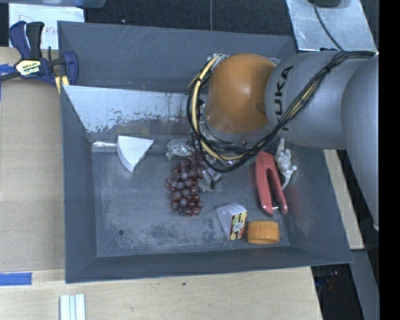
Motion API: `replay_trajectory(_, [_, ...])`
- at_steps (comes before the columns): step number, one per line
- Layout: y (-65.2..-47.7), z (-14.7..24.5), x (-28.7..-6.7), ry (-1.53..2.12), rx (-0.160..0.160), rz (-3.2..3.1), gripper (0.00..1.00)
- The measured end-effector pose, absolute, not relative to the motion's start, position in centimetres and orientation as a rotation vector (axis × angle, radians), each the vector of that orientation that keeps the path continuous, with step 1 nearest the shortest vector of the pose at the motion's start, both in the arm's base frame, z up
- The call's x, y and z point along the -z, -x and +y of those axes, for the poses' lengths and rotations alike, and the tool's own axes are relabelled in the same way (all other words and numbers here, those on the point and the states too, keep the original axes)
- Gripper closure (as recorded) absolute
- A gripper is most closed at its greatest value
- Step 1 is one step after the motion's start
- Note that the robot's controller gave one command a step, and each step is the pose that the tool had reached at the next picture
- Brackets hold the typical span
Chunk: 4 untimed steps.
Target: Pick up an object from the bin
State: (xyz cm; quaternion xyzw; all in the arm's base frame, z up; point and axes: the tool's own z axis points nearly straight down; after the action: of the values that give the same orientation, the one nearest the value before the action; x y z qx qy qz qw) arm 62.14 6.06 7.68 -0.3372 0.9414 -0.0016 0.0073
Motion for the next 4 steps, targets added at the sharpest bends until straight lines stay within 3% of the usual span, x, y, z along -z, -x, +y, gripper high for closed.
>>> replay_trajectory(1, [-62.8,6.2,-6.4,1.476,0.011,2.743,1.0])
replay_trajectory(3, [-62.8,6.3,-7.0,1.571,0.01,2.69,1.0])
replay_trajectory(4, [-62.6,6.3,-8.9,1.564,0.003,2.701,1.0])
